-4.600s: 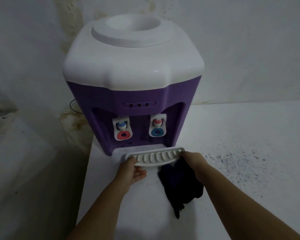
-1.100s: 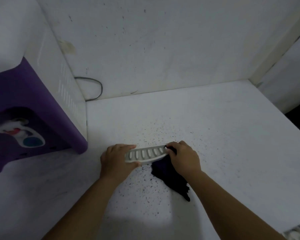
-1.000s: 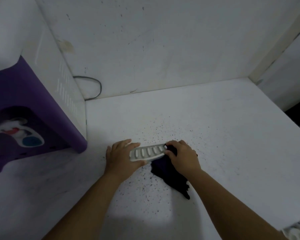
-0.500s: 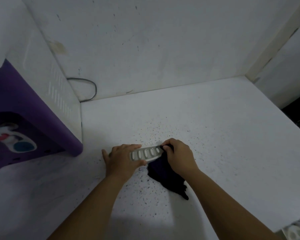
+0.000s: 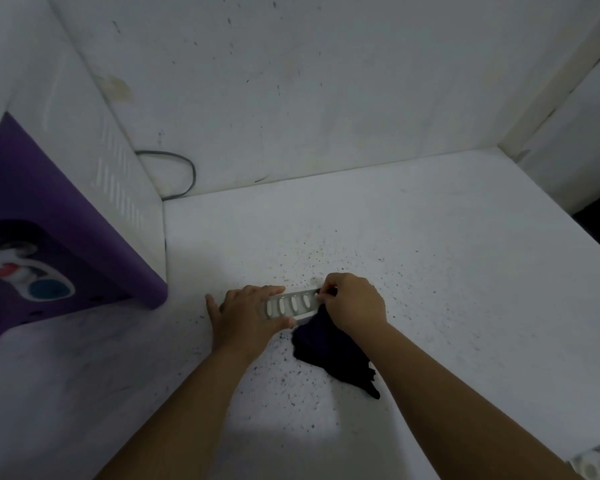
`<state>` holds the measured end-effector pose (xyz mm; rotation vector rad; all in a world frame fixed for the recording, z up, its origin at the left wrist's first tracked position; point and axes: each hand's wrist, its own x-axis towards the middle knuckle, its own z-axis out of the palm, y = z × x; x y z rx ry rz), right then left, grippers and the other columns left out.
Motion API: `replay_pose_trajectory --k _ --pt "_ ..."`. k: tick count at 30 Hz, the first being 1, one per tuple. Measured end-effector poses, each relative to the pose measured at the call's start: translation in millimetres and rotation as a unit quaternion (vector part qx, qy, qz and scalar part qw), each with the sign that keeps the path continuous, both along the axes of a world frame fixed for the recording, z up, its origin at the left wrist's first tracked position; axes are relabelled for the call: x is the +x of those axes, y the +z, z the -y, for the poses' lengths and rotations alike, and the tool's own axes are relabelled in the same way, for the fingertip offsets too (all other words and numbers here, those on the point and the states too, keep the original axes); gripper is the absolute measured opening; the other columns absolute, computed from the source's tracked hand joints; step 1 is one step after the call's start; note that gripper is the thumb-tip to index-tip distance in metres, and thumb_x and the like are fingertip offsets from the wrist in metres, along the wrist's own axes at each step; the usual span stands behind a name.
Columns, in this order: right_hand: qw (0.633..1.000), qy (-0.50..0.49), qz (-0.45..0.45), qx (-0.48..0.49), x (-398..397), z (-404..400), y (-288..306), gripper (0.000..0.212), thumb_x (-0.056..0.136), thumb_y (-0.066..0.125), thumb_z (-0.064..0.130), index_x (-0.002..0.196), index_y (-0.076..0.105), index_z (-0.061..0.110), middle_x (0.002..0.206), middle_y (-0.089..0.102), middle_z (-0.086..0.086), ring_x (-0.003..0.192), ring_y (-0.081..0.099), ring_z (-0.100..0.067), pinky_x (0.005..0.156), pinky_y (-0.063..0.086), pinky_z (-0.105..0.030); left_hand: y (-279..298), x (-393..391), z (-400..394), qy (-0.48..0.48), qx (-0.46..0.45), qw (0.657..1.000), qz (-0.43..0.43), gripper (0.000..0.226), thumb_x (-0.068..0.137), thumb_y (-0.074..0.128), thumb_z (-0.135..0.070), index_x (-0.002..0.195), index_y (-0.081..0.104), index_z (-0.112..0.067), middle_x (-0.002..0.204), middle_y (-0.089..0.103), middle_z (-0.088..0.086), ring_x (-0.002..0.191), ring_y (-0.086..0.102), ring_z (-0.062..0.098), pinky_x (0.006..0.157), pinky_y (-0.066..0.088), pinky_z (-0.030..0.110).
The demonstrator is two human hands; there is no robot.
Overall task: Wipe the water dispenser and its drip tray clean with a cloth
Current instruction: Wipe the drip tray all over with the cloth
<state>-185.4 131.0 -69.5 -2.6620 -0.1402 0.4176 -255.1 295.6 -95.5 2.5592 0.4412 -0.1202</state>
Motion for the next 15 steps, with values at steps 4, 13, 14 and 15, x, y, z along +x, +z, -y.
replay_pose_trajectory --k 4,13,14,15 --pt "0.999 0.016 0.035 -0.011 -3 2 2 0.013 0.090 0.059 0.033 0.093 0.070 0.026 0.093 0.068 0.005 0.081 0.061 -0.014 0.067 0.046 -0.026 -1 0 -1 0.002 -0.006 1.000 0.000 0.058 0.069 0.067 -0.064 0.123 0.052 -0.049 0.129 0.053 -0.015 0.128 0.036 0.014 0.115 -0.007 0.056" --pt "0.993 0.111 0.038 -0.010 -8 14 -1 0.031 0.092 0.054 0.012 0.119 0.063 0.022 0.110 0.054 -0.008 0.093 0.058 -0.026 0.084 0.047 -0.034 -1 -1 0 -0.005 -0.003 1.000 0.008 0.059 0.070 0.066 -0.065 0.124 0.051 -0.049 0.130 0.052 -0.016 0.129 0.036 0.013 0.115 -0.008 0.054" --pt "0.993 0.108 0.045 -0.007 -4 11 -1 0.028 0.091 0.055 0.010 0.116 0.063 0.020 0.108 0.056 -0.008 0.093 0.059 -0.025 0.083 0.047 -0.034 -1 -1 0 -0.005 -0.004 1.000 0.009 0.058 0.070 0.066 -0.064 0.124 0.051 -0.049 0.130 0.052 -0.016 0.129 0.036 0.013 0.115 -0.008 0.054" --pt "0.994 0.101 0.050 -0.002 0 8 0 0.027 0.090 0.056 0.010 0.115 0.062 0.017 0.106 0.058 -0.008 0.092 0.059 -0.024 0.080 0.046 -0.032 -2 0 0 -0.004 -0.005 1.000 0.011 0.058 0.070 0.067 -0.064 0.124 0.052 -0.048 0.130 0.052 -0.016 0.129 0.036 0.014 0.115 -0.008 0.054"
